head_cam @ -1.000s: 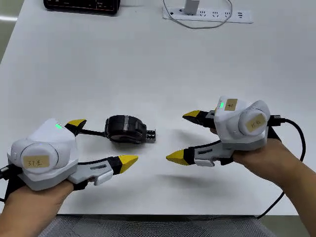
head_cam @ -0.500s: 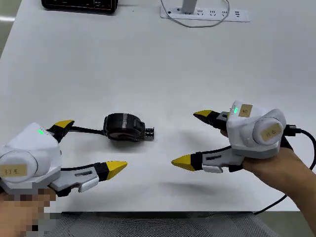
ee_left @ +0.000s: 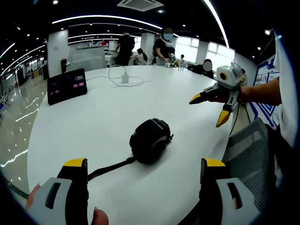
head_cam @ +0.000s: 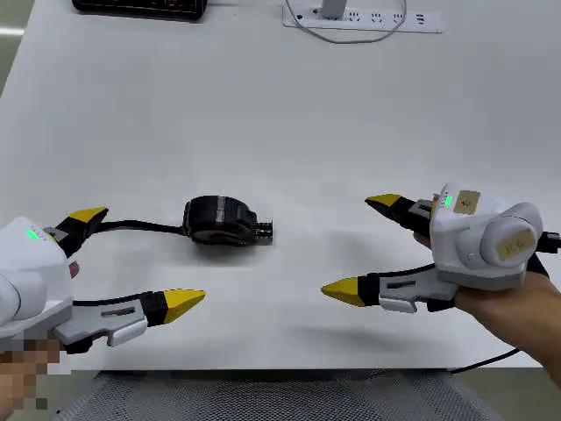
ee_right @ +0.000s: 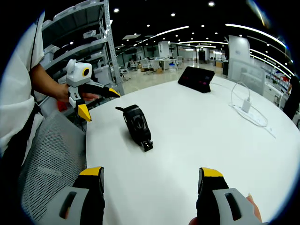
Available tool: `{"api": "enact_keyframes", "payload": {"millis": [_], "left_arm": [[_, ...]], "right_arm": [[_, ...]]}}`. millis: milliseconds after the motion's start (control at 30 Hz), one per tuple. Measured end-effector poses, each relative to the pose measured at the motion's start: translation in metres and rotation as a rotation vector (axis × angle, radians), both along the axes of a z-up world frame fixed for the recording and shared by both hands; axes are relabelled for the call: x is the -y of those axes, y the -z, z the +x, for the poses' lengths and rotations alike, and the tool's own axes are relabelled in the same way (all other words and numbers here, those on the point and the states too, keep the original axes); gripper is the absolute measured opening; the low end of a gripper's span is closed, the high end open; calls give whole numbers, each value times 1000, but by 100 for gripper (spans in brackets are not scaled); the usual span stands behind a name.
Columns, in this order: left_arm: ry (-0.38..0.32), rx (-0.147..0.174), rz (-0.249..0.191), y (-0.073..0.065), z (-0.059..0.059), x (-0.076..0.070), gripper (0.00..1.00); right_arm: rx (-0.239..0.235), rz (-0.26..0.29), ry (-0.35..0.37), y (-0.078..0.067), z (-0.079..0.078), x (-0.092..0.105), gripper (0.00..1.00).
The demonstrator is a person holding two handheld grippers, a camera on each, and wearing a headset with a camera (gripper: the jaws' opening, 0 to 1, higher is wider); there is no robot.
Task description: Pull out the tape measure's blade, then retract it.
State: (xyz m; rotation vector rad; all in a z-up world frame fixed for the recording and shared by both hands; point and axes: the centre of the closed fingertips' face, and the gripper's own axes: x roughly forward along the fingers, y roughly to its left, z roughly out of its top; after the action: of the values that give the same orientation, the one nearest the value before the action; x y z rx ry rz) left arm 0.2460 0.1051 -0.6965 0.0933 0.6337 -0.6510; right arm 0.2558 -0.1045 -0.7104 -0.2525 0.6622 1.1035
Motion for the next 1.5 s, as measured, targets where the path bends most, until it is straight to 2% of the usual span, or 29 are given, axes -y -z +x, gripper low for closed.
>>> {"api": "enact_keyframes", "payload": {"millis": [233, 400, 800, 1000, 1400, 1500], "left_arm": [[16, 2, -24, -1, -9, 3, 99], [29, 10, -30, -1, -16, 3, 99], [68, 0, -17, 5, -27, -7, 99], [74, -1, -6, 5, -28, -11, 99], [78, -10, -10, 6, -29, -14, 99], [79, -4, 0, 6, -29, -16, 99]], "right_arm": [[29, 5, 16, 0, -5, 9, 84], [32, 13, 41, 1, -7, 17, 86], [47, 13, 85, 6, -13, 41, 89], [38, 10, 104, 8, -17, 48, 90], [13, 2, 103, 12, -24, 49, 90], [11, 1, 104, 12, -25, 49, 90]]}}
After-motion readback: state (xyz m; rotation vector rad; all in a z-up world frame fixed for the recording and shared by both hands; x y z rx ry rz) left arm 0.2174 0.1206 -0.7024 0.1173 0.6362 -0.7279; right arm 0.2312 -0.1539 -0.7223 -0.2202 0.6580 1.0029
